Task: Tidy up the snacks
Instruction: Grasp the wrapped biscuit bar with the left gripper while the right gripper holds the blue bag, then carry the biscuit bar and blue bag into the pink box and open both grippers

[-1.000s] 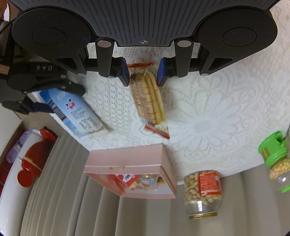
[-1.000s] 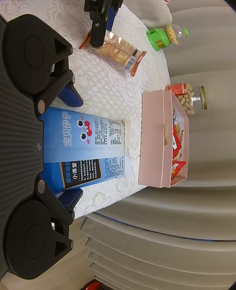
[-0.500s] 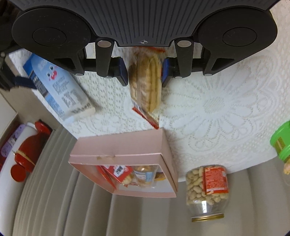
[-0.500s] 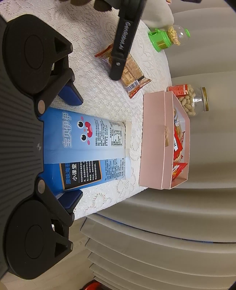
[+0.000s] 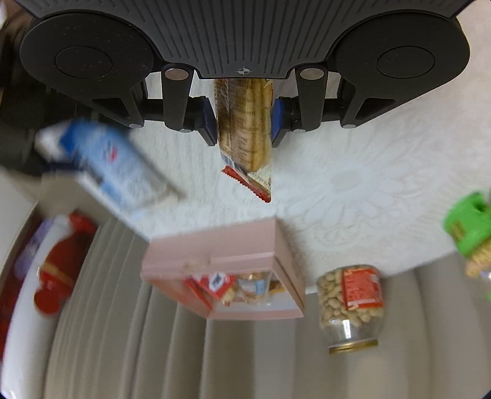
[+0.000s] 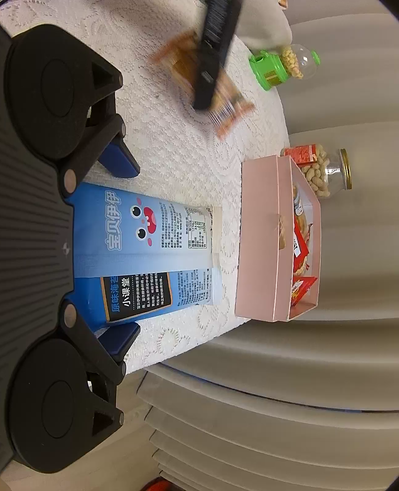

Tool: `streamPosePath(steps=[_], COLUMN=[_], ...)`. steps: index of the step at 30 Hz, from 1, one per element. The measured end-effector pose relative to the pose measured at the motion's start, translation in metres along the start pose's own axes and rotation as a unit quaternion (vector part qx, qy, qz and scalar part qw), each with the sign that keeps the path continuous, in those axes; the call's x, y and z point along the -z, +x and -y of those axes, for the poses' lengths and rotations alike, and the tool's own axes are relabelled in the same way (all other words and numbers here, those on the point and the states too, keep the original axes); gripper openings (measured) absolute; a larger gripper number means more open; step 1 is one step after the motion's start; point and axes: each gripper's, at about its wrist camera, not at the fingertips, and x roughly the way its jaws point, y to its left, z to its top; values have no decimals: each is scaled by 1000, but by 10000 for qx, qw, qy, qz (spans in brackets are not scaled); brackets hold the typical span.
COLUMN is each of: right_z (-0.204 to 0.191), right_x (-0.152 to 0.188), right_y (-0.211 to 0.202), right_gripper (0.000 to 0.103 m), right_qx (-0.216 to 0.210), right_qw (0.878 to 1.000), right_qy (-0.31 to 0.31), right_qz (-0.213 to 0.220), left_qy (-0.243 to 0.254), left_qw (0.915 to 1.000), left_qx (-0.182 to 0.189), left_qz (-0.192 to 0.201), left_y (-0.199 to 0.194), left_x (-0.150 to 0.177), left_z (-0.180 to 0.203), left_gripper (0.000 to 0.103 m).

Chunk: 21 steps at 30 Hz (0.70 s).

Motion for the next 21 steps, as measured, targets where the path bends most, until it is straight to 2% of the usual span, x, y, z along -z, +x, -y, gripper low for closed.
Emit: streamPosePath(steps=[3,7,13,21], right_z=[0,-1,0,2], right_x=[-1,-1,-3,-15], right_y=[1,2,2,4], right_gripper=[102,102,103,102], right_qx=[-48,-44,-82,-218], right_qw=[10000,9999,9997,9982], right_qy=[-59,-81,-146,-265], right_qz=[-44,-58,-153,-485], left_qy=[105,-218,-599,-620], left_qw=[9998,9992,9974,9967], left_qx=[-125,218,383,504], left_qz=[-73,-262,-69,105], left_y=[-9,1,4,0], left_x=[13,22,24,33], left_z=[7,5,-4,-7], left_gripper=[42,42,43,43])
